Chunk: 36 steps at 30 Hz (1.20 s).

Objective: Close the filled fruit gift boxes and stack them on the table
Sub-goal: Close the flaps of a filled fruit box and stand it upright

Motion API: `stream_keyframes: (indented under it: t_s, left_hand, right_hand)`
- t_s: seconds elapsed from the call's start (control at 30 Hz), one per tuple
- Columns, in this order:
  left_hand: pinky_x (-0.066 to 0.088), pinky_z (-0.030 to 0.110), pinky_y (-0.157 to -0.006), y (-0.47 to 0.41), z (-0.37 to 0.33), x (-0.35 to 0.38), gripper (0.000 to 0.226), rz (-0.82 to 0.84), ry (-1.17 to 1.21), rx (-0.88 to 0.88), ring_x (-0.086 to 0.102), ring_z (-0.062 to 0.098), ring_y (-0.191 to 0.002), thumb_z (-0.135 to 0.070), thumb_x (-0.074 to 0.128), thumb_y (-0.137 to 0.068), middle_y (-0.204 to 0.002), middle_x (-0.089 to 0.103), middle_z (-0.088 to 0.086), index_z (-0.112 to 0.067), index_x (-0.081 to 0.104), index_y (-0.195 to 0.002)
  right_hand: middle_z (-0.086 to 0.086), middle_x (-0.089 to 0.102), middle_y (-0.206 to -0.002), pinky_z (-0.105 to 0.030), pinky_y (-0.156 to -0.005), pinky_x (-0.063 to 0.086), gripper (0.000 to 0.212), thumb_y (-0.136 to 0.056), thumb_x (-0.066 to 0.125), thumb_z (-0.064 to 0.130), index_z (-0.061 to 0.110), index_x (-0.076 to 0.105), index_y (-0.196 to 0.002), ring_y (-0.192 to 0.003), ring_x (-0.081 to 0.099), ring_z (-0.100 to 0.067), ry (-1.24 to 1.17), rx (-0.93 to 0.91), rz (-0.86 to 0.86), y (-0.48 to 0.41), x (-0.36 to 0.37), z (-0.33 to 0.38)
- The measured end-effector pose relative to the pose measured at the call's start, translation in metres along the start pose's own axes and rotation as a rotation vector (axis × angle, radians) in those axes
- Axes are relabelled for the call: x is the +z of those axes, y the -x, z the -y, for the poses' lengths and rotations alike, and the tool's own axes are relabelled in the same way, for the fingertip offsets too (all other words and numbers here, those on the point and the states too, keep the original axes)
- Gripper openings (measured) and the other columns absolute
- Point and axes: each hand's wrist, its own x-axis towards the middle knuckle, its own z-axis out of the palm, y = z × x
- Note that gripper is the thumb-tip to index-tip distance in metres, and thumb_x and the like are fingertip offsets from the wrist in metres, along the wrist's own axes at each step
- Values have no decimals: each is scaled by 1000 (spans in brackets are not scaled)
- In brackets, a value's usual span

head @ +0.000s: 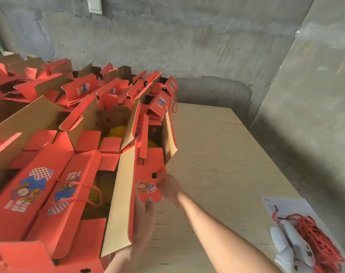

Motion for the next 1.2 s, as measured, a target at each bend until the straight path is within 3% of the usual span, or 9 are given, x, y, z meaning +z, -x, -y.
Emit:
stream_keyframes:
  t_s: [0.1,0.23,0.43,0.57,0.8,0.87,1.0,1.1,1.2]
  left_hand:
    - [13,34,-117,-7,7,0,54,-72,-39,-43,23,24,-142,-4,49,-94,-153,25,14,-1,27,-144]
    - [39,25,-85,-17,9,8,36,58,55,-186,49,25,-120,-17,42,-99,-127,51,9,-4,43,-133]
    - [7,-5,-92,-51,5,27,45,-190,-136,48,27,5,-128,-15,38,-100,-132,29,-10,-8,30,-144]
    - [6,10,-102,-67,15,45,51,-182,-77,-107,17,8,-141,-32,27,-101,-156,18,-4,-15,21,-150]
    - [20,18,-102,-80,1,97,46,-258,12,-24,29,2,-125,-41,25,-98,-133,31,-16,-30,30,-142]
    - [14,12,-107,-85,1,105,50,-326,-31,-21,23,4,-133,-41,25,-99,-143,27,-14,-26,27,-146]
    - [20,38,-116,-91,3,111,58,-332,-80,-205,29,26,-138,-52,26,-97,-151,32,6,-21,31,-146]
    - [44,31,-95,-92,-6,121,60,-274,205,-355,60,20,-105,-59,36,-92,-118,62,0,-14,57,-126]
    - [53,31,-74,-92,-13,132,49,-153,514,-453,70,12,-76,-55,46,-90,-88,74,-1,-13,69,-96]
  right_hand:
    - [-9,52,-125,-21,-80,37,30,-94,48,17,14,48,-124,-105,51,-19,-9,51,68,-12,20,9]
    - [-9,51,-134,-25,-85,38,45,-95,50,27,12,40,-136,-119,51,-26,-34,104,89,-21,30,7]
    - [-18,52,-133,-28,-88,39,55,-98,36,47,5,43,-132,-121,50,-30,76,94,83,-34,-12,-27]
    - [-21,57,-124,-34,-91,43,51,-99,30,50,7,46,-121,-115,54,-33,69,31,50,-44,-80,-81]
    - [44,61,-81,3,-56,40,60,-53,31,96,58,64,-85,-80,55,25,-256,-63,273,-35,-190,-143]
    - [33,65,-78,-3,-63,42,60,-64,36,87,40,66,-85,-80,58,16,-246,-1,199,-43,-212,-159]
    - [6,64,-85,-29,-80,44,42,-98,26,51,27,58,-87,-77,58,-5,-309,114,107,-61,-252,-189]
    - [1,64,-75,-21,-52,42,30,-94,46,45,17,57,-98,-57,56,-4,-467,114,-36,-60,-265,-197]
    - [-3,62,-110,-15,-60,48,28,-95,52,7,15,47,-121,-78,59,-2,-495,-100,-254,-52,-264,-209]
